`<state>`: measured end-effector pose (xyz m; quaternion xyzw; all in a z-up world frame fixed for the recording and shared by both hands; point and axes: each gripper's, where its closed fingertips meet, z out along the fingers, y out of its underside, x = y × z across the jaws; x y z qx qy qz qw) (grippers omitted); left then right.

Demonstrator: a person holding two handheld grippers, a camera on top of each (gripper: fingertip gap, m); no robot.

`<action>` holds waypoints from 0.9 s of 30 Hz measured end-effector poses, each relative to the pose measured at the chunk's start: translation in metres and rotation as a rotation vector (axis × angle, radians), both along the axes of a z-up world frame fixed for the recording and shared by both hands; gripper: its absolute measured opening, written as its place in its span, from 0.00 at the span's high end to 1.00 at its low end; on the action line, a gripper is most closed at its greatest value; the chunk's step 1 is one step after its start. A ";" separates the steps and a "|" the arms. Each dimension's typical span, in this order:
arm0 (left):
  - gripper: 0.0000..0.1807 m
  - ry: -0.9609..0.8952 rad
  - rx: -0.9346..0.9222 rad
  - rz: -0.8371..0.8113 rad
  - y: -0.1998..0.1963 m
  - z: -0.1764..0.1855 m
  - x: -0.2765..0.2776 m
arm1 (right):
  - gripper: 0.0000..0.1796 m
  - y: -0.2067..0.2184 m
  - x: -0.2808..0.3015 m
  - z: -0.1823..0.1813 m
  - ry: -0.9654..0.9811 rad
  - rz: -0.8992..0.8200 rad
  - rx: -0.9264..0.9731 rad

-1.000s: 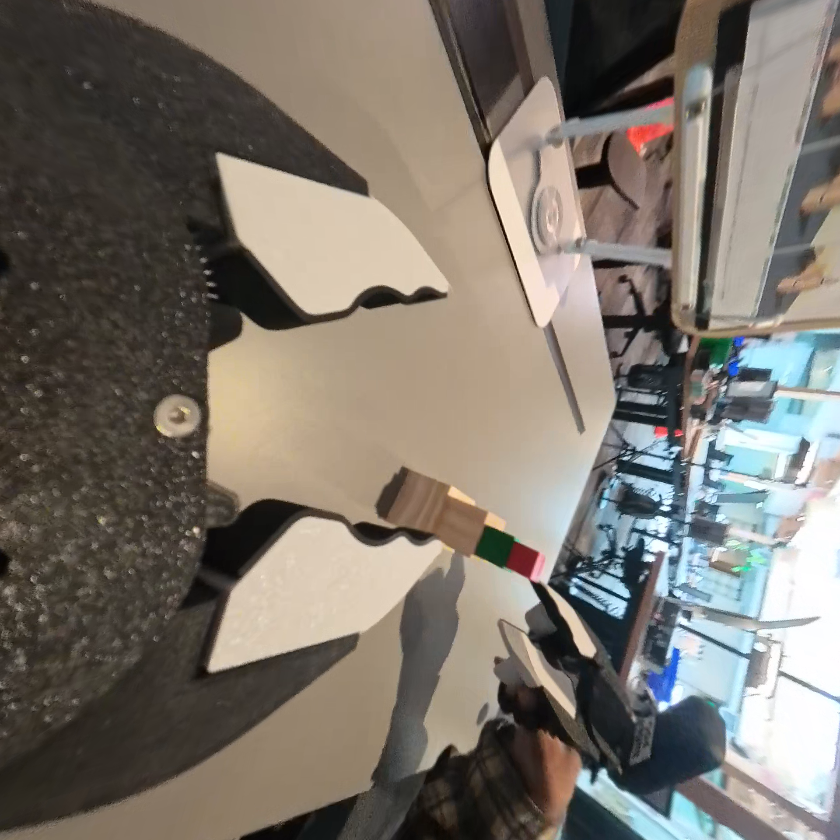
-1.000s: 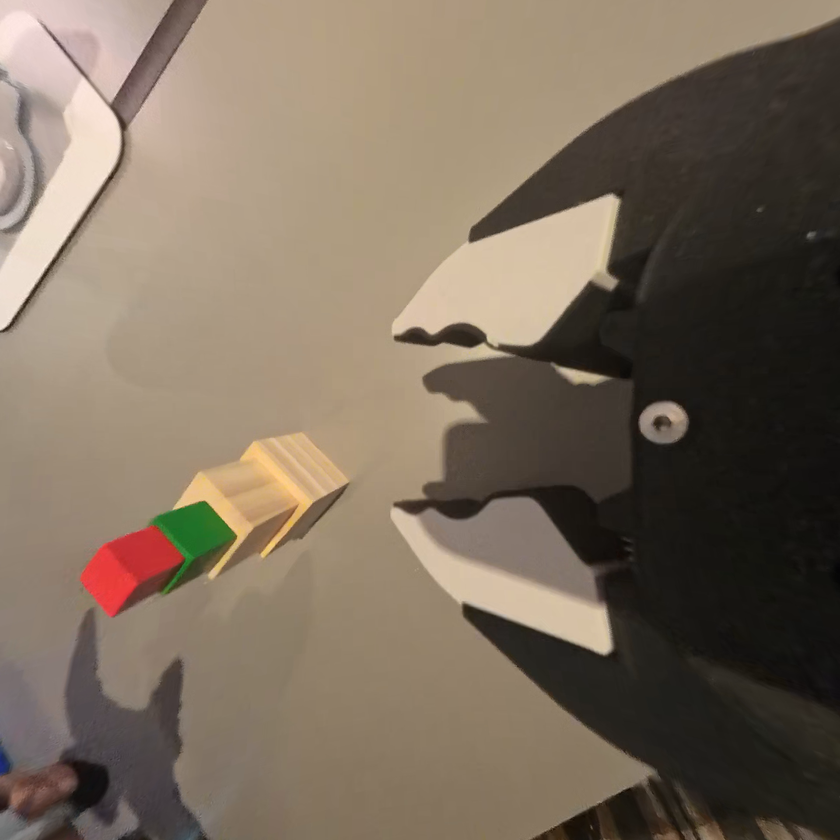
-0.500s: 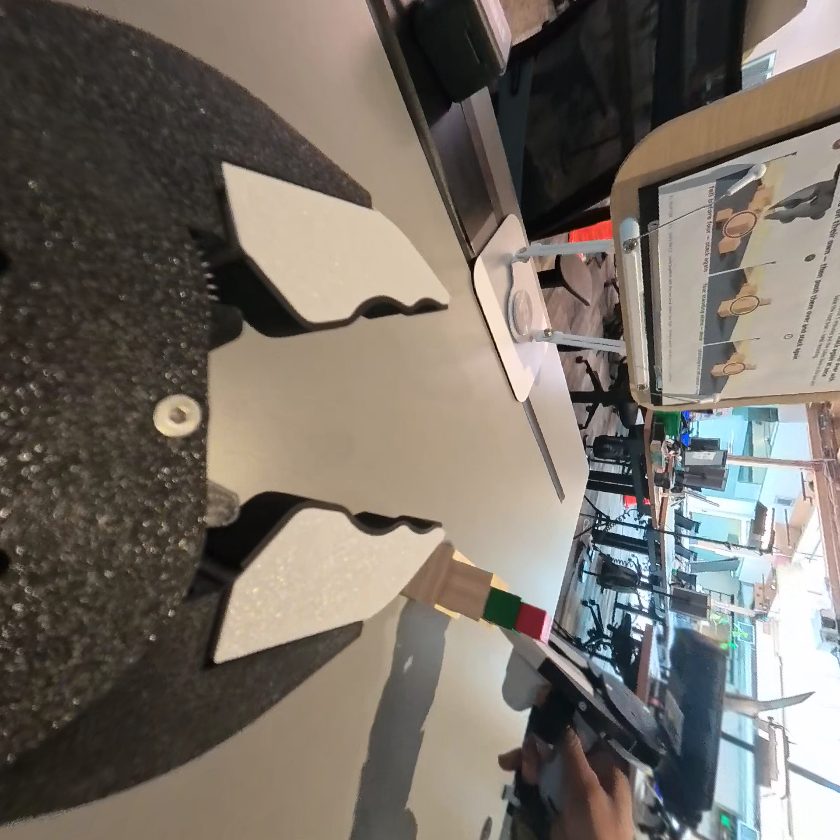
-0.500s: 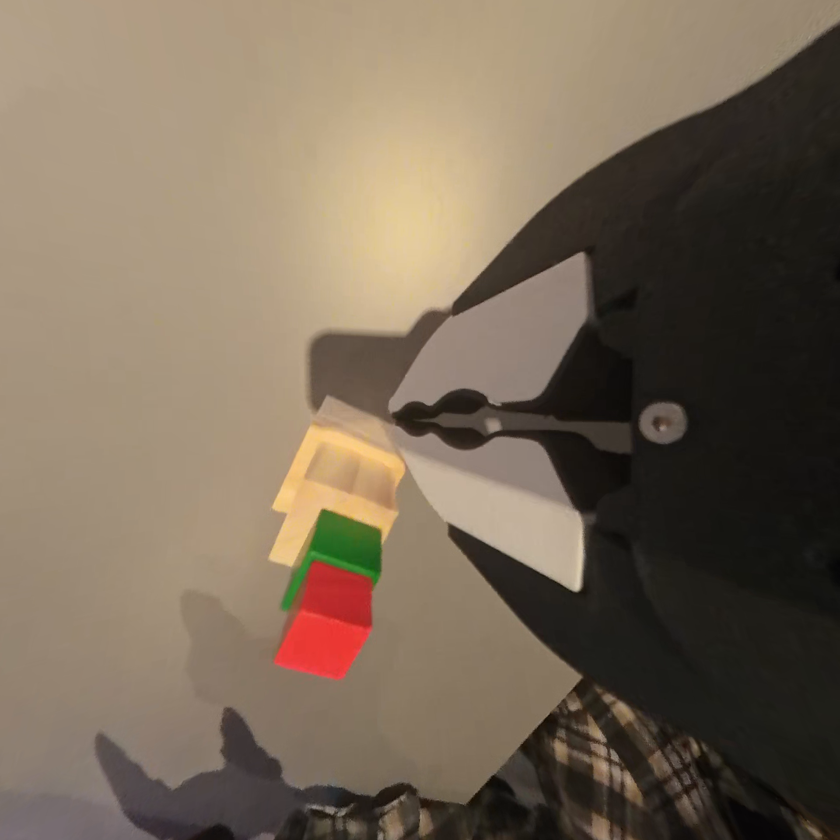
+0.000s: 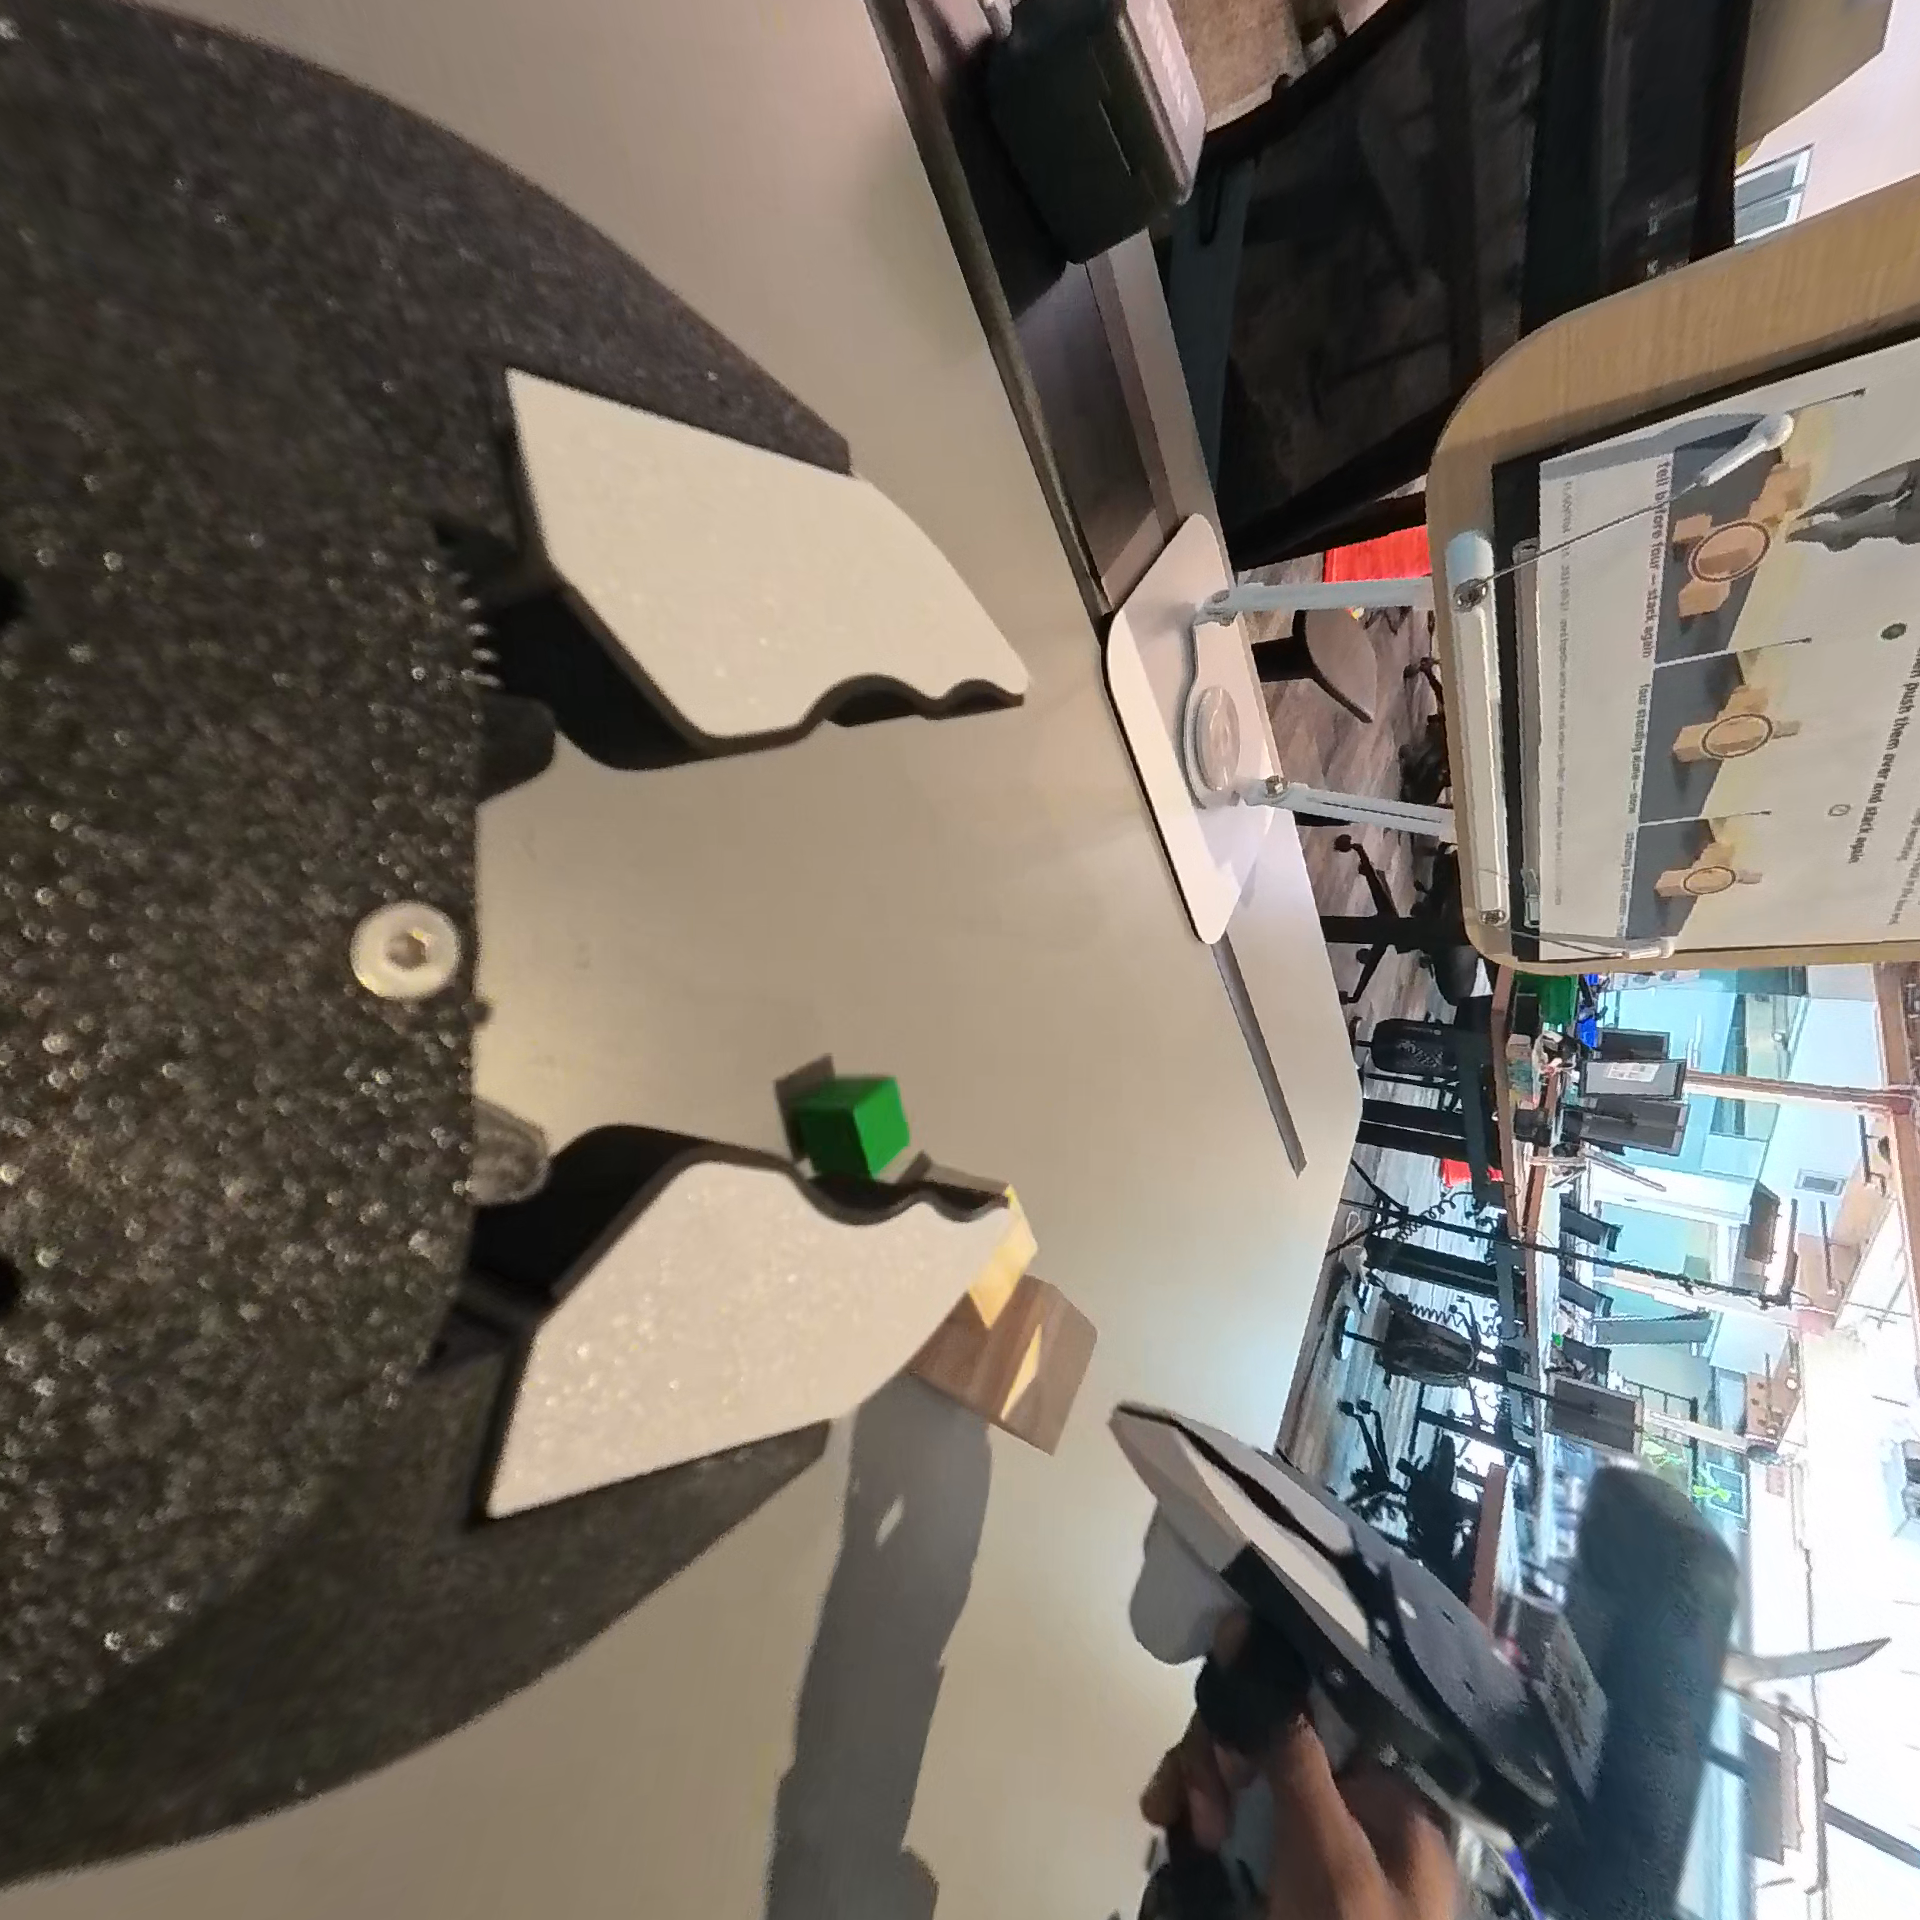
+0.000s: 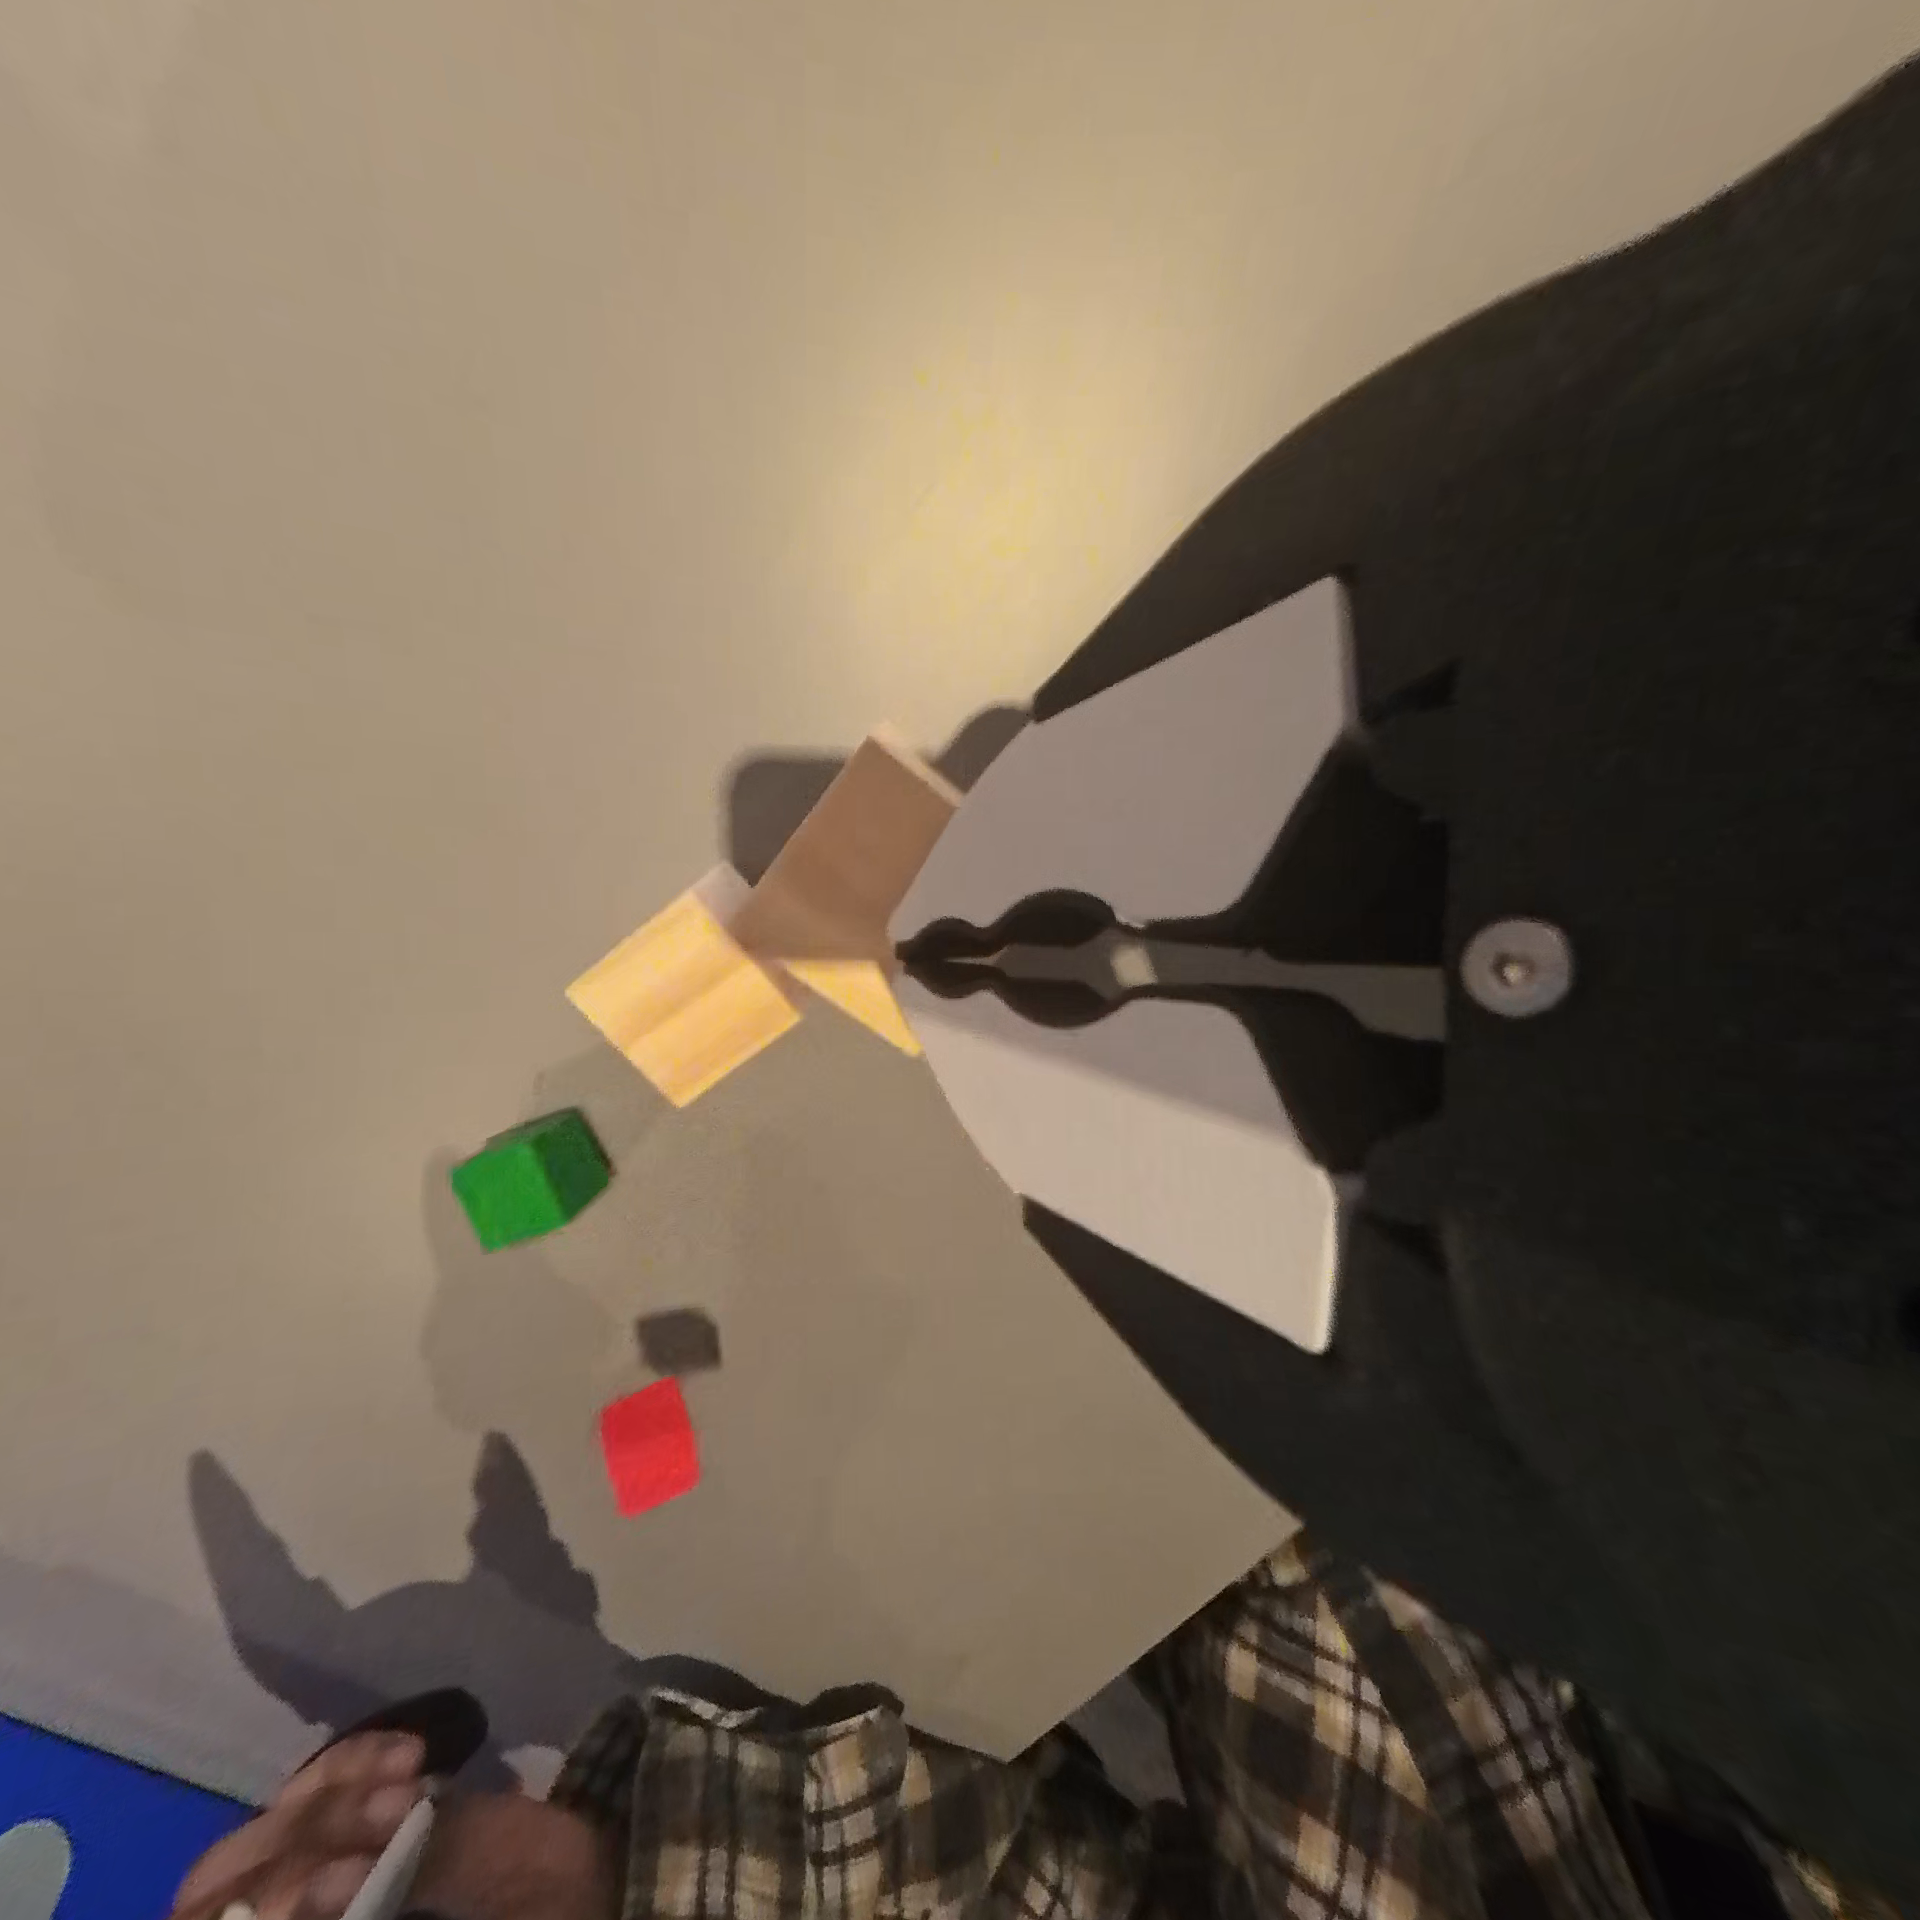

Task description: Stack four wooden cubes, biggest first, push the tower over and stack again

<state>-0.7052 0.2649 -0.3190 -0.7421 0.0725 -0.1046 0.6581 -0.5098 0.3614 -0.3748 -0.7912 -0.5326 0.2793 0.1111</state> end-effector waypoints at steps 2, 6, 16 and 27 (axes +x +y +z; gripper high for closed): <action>0.53 0.001 -0.003 -0.004 0.001 -0.001 0.001 | 1.00 0.007 0.008 0.004 0.011 0.015 0.037; 0.53 0.010 0.007 -0.019 0.000 -0.001 0.004 | 0.95 0.011 0.021 0.013 0.077 0.128 0.099; 0.54 0.021 0.058 -0.051 -0.001 0.005 0.010 | 0.48 0.011 0.026 0.003 0.198 0.589 0.433; 0.55 0.047 0.045 -0.077 0.000 0.000 0.015 | 0.49 0.005 0.001 -0.023 0.301 0.738 0.324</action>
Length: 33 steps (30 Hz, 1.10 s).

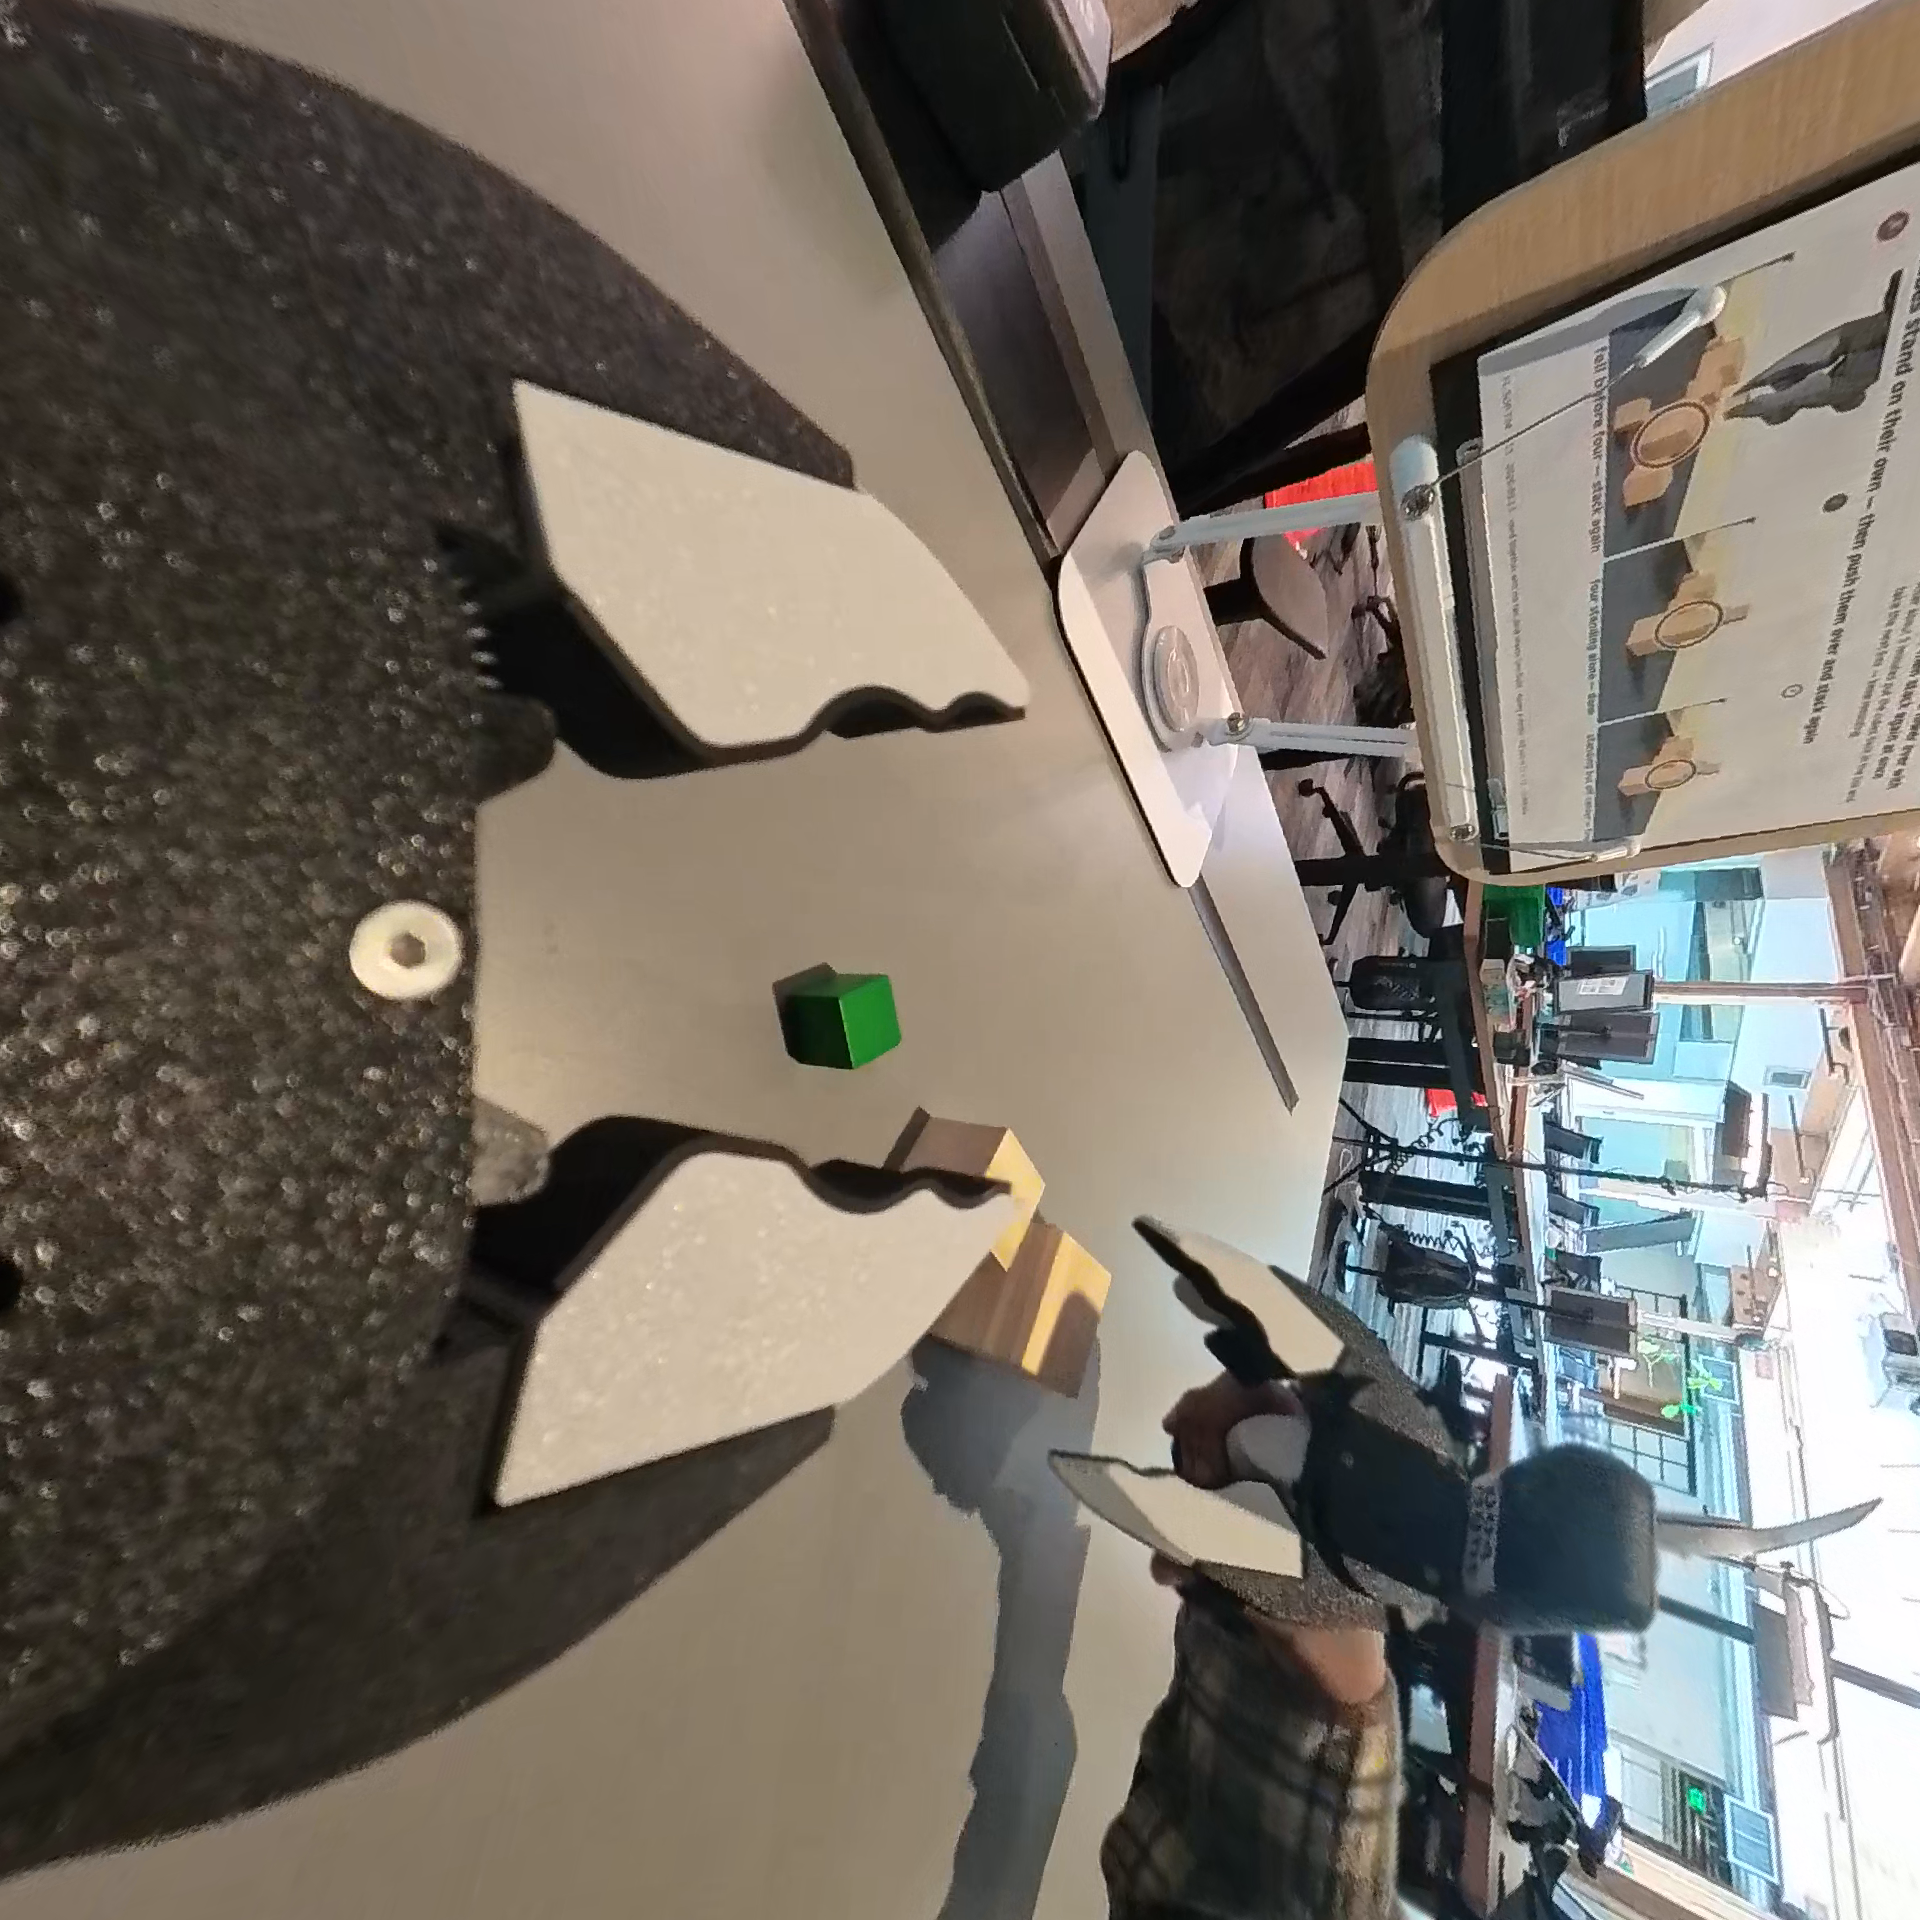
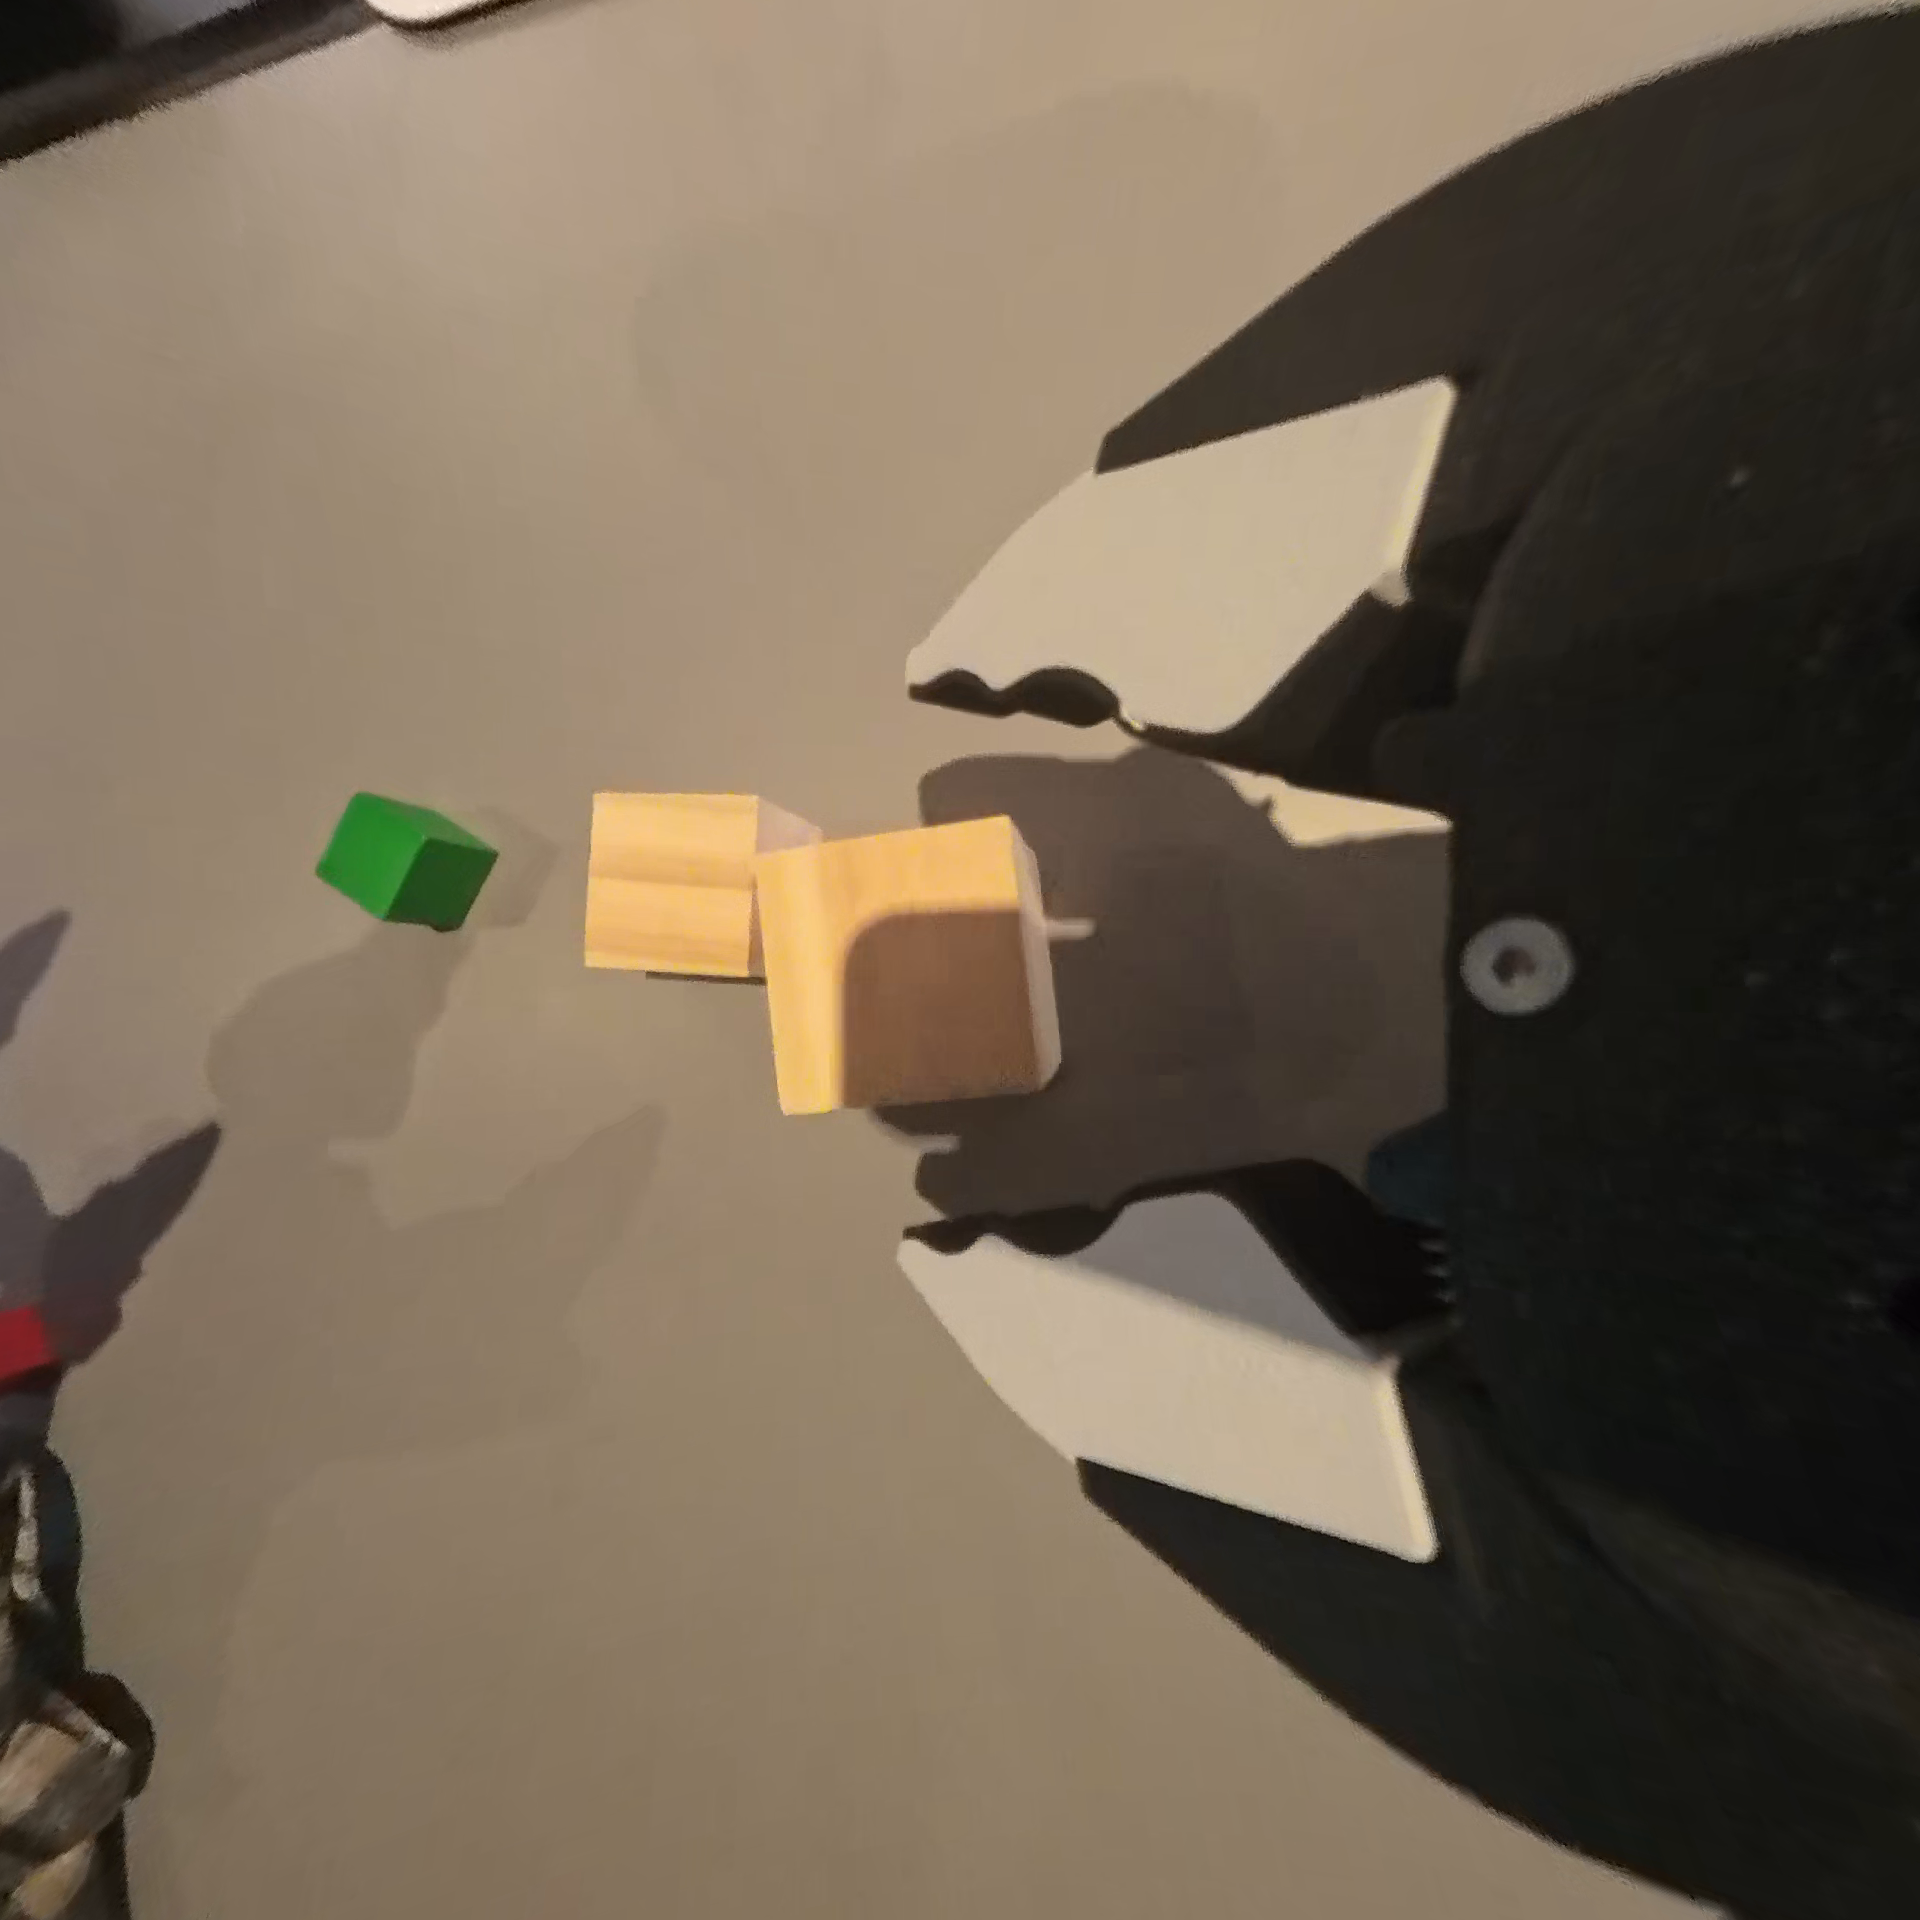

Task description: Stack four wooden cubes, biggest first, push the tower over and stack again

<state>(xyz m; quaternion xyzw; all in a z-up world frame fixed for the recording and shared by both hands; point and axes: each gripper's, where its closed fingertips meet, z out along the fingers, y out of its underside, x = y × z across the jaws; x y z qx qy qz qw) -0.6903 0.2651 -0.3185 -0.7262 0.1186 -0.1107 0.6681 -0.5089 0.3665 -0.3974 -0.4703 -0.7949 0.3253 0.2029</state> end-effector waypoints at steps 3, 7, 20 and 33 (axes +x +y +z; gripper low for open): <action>0.55 0.009 -0.001 -0.002 0.000 0.000 0.001 | 0.51 -0.002 -0.002 -0.010 -0.036 0.032 0.007; 0.56 0.013 -0.005 -0.008 0.001 -0.001 0.003 | 0.53 -0.005 -0.004 -0.020 -0.061 0.059 -0.005; 0.57 0.007 -0.006 0.018 0.000 0.000 -0.003 | 0.67 -0.026 0.005 -0.006 -0.083 0.058 0.029; 0.58 0.002 0.005 0.019 -0.001 0.003 -0.002 | 0.67 -0.080 0.004 -0.005 0.017 0.081 -0.067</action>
